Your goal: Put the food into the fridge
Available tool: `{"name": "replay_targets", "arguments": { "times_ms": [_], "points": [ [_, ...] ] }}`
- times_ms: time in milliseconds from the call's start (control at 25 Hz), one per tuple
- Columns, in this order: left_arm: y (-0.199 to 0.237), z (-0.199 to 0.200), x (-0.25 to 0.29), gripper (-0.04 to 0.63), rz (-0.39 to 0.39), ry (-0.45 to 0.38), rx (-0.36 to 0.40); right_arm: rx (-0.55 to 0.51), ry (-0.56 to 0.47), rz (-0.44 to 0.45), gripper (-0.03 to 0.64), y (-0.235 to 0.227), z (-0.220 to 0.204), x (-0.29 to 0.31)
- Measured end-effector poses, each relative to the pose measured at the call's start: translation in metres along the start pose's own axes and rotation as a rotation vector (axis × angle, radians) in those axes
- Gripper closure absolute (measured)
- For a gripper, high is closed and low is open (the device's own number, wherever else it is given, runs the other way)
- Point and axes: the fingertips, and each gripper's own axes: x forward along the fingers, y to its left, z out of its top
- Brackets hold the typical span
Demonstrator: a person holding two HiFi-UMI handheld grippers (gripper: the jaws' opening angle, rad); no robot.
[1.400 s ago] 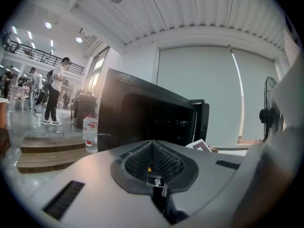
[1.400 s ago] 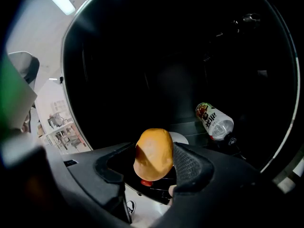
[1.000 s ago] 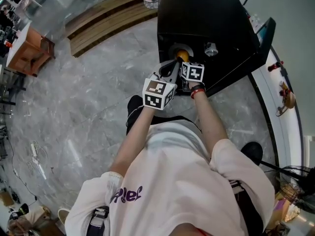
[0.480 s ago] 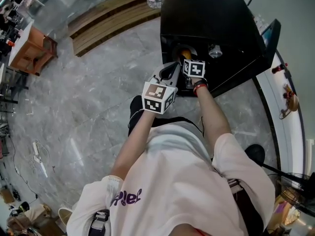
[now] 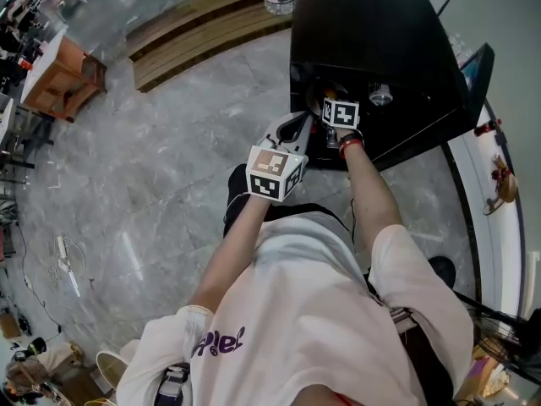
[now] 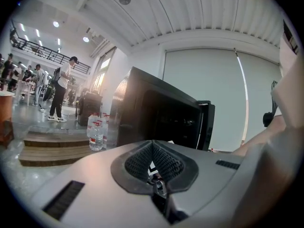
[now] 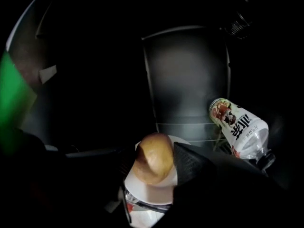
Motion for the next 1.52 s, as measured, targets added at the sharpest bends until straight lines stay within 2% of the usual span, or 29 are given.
{"name": "replay_targets", "arguments": {
  "times_ms": [560,720,960,1520],
  "points": [
    [0.000,0.013,-0.011,0.578,0.023,0.027,-0.021,0.033,-0.007,0.025,0.331,0.010,0.009,-0.032],
    [-0.012,0.028,-0.016,0.577,0.010,0.055,-0.029,0.065,0.008,0.022,0.333,0.010,0.008,-0.065],
    [-0.018,0.060,-0.024,0.577,0.007,0.059,-0.041,0.084,-0.029,0.045,0.339,0.019,0.030,-0.104],
    [-0.052,0.080,-0.056,0.577,0.034,0.065,-0.036,0.057,-0.109,0.047,0.388,0.021,0.046,-0.236]
  ]
}}
